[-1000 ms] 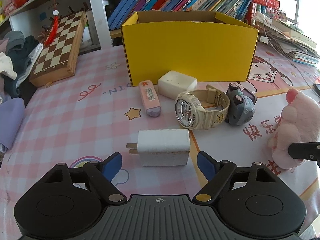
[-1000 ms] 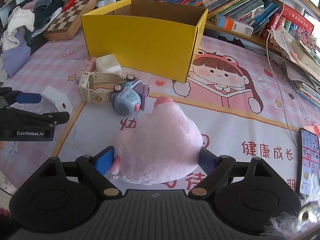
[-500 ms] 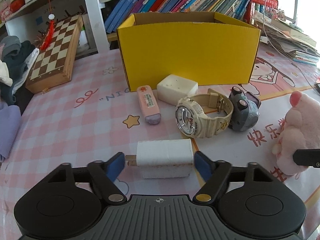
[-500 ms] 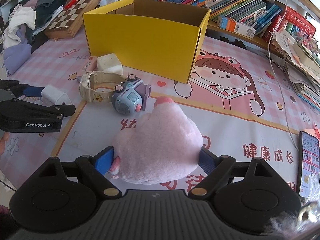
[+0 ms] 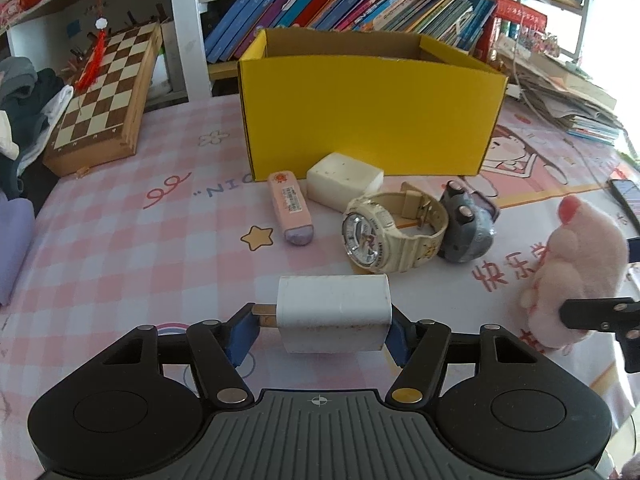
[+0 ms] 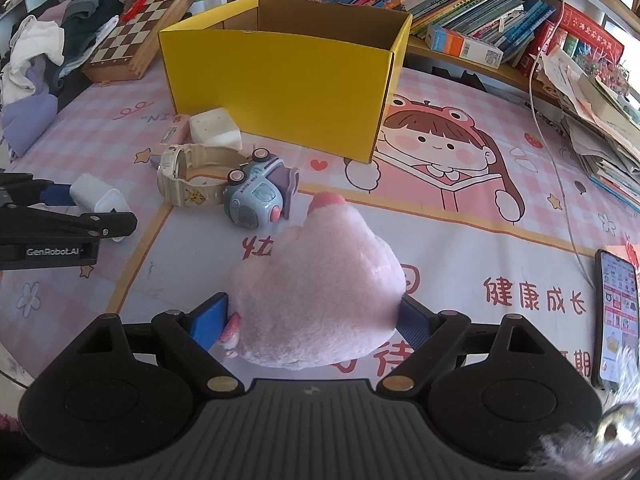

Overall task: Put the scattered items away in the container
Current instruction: 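Grasp the white charger with the left gripper while the right gripper holds the plush, then carry the plush and charger into the yellow box and open both grippers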

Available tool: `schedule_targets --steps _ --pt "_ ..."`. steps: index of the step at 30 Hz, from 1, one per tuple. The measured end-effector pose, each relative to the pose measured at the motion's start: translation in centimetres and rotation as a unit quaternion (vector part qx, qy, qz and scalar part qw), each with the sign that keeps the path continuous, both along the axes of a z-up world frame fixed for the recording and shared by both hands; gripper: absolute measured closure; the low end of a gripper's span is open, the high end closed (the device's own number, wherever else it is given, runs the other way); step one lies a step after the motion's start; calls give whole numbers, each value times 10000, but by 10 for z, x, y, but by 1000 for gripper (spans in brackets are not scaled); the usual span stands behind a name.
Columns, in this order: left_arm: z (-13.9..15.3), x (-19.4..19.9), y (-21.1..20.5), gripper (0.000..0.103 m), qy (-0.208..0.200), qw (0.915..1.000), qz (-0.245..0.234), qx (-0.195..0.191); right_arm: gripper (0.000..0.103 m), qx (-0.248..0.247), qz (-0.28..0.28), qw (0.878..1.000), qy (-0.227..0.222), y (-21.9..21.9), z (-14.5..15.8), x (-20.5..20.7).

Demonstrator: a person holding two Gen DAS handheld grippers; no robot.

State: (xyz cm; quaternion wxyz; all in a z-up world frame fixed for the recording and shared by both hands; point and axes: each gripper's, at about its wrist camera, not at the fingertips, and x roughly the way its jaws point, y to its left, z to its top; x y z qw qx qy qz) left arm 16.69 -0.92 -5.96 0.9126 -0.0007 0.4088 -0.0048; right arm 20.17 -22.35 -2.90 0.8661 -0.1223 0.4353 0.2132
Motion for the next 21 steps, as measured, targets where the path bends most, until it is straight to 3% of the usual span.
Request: schedule_targets --steps 21 --pt "42 -30 2 39 -391 9978 -469 -252 17 138 -39 9999 -35 5 21 -24"
